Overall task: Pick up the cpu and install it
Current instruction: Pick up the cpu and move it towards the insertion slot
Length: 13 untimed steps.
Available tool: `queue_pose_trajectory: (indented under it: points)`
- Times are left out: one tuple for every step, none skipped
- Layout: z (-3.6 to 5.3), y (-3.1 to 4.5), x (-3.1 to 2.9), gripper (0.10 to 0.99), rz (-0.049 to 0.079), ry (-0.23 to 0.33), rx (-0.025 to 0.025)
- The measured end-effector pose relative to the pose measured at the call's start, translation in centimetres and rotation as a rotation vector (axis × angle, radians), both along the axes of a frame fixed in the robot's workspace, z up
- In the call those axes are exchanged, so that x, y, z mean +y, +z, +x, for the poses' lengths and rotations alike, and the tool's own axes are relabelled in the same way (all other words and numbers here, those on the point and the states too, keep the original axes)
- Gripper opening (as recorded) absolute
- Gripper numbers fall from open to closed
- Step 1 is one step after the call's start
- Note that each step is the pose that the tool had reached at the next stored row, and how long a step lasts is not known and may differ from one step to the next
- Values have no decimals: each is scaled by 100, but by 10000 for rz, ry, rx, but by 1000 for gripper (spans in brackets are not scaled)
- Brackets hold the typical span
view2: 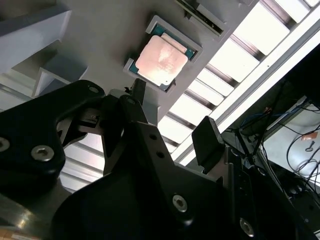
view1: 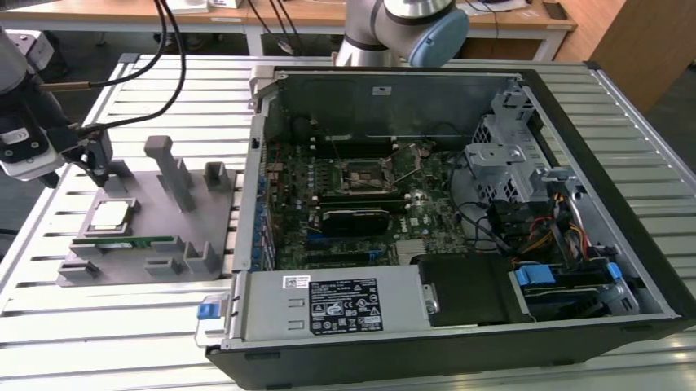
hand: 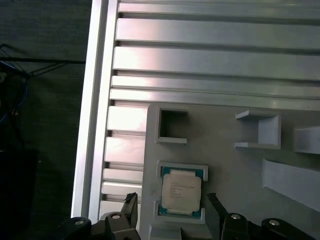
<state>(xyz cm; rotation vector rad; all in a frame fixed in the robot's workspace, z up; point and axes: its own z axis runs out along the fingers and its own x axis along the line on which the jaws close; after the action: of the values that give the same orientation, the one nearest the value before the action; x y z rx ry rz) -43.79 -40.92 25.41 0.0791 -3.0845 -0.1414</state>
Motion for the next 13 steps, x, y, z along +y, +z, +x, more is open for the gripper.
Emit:
queue_pose_trajectory:
  points:
    - [0,-11,-3,647,2,14,-5]
    - [0,-24,-5,659,4,21,-9]
    - [1,-38,-8,714,6,25,-13]
    - [1,-56,-13,714,8,26,-12]
    - [1,-74,-14,714,8,24,-12]
    - [1,-92,-17,776,8,25,-12]
    - [1,-110,-18,776,8,24,-12]
    - [1,-128,-20,776,8,24,-11]
    - [2,-146,-22,776,7,24,-10]
    - [2,-165,-23,776,8,24,-11]
    - [3,-183,-23,776,8,25,-11]
    - [3,-201,-24,776,8,25,-13]
    - [3,-215,-24,776,8,26,-24]
